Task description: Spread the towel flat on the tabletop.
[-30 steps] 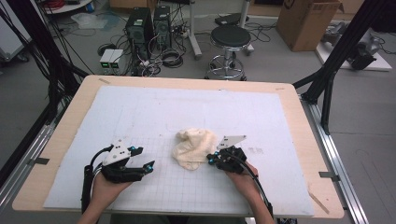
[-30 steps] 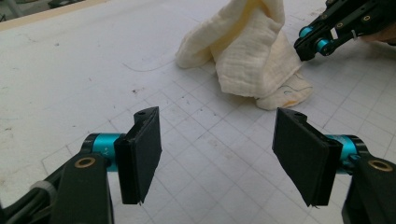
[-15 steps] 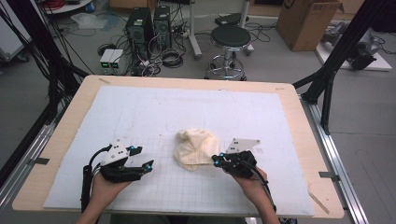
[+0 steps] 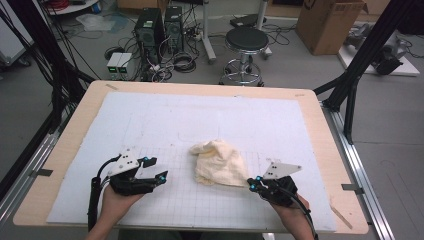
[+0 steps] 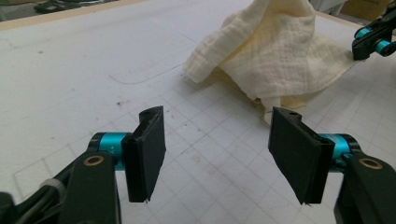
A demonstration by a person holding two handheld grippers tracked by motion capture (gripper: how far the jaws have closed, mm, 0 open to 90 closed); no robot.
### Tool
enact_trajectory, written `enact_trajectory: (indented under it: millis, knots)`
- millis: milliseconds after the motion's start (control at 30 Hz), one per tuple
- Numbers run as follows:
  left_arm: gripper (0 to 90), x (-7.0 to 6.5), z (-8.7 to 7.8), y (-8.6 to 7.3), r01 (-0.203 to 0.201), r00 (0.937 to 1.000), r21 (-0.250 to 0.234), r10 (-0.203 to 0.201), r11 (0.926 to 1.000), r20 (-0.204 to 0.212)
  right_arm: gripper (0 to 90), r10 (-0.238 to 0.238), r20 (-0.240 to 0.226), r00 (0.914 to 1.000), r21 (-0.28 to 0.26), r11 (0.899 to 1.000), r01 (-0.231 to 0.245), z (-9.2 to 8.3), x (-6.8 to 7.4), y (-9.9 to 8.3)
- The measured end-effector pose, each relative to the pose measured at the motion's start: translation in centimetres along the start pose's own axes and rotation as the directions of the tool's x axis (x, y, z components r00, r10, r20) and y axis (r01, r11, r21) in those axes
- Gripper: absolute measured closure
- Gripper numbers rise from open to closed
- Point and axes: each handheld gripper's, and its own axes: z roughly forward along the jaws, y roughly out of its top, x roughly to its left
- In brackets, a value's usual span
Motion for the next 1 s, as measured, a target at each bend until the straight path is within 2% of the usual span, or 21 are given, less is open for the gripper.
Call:
enact_trajectory:
  millis: [67, 200, 300, 400, 500, 600, 733, 800, 867, 933, 1000]
  knots:
    - [39.3, -0.3, 0.4, 0.1, -0.009, 0.9999, 0.006, 0.009, 0.9999, 0.008, 88.1, 0.008, 0.012, 0.9999, 0.019, 1.000, -0.008, -0.4, -0.1, -0.7]
    - [42.1, -0.9, 1.3, 0.4, -0.002, 0.9994, 0.005, 0.002, 1.0000, 0.033, 88.1, 0.015, 0.023, 0.9996, 0.032, 0.999, -0.016, -1.0, -0.4, -1.6]
    - [47.7, -1.6, 2.3, 0.6, -0.014, 0.9979, 0.017, 0.013, 0.9998, 0.063, 88.1, 0.029, 0.014, 0.9995, 0.039, 0.999, -0.030, -1.2, -0.4, -2.1]
    - [52.8, -2.2, 3.6, 0.8, -0.028, 0.9951, 0.046, 0.023, 0.9986, 0.096, 88.0, 0.024, 0.021, 0.9995, 0.071, 0.997, -0.025, -1.0, -0.4, -2.4]
    - [58.0, -2.5, 4.9, 1.1, -0.027, 0.9934, 0.058, 0.020, 0.9979, 0.113, 88.0, 0.020, 0.020, 0.9996, 0.073, 0.997, -0.022, -1.2, -0.4, -2.5]
    - [61.2, -2.9, 6.4, 1.3, -0.036, 0.9893, 0.084, 0.023, 0.9958, 0.144, 87.9, 0.024, 0.020, 0.9995, 0.068, 0.997, -0.025, -1.2, -0.3, -2.5]
    - [61.1, -3.1, 8.4, 1.6, -0.045, 0.9850, 0.118, 0.024, 0.9920, 0.171, 87.7, 0.028, 0.012, 0.9995, 0.074, 0.997, -0.029, -1.1, -0.4, -2.6]
    - [61.2, -3.0, 9.2, 1.8, -0.021, 0.9816, 0.115, -0.001, 0.9932, 0.191, 87.6, 0.025, 0.013, 0.9996, 0.073, 0.997, -0.026, -1.1, -0.5, -2.7]
    - [61.3, -2.8, 10.0, 2.0, 0.000, 0.9754, 0.148, -0.033, 0.9890, 0.218, 87.4, 0.027, 0.014, 0.9996, 0.066, 0.997, -0.027, -1.1, -0.6, -2.7]
    - [61.2, -2.7, 10.6, 2.1, -0.010, 0.9708, 0.166, -0.030, 0.9860, 0.238, 87.4, 0.034, 0.012, 0.9994, 0.058, 0.998, -0.034, -1.2, -0.7, -2.7]
    - [64.2, -2.8, 11.2, 2.3, 0.000, 0.9697, 0.168, -0.041, 0.9857, 0.241, 87.3, 0.034, 0.008, 0.9994, 0.052, 0.998, -0.035, -1.2, -0.8, -2.7]
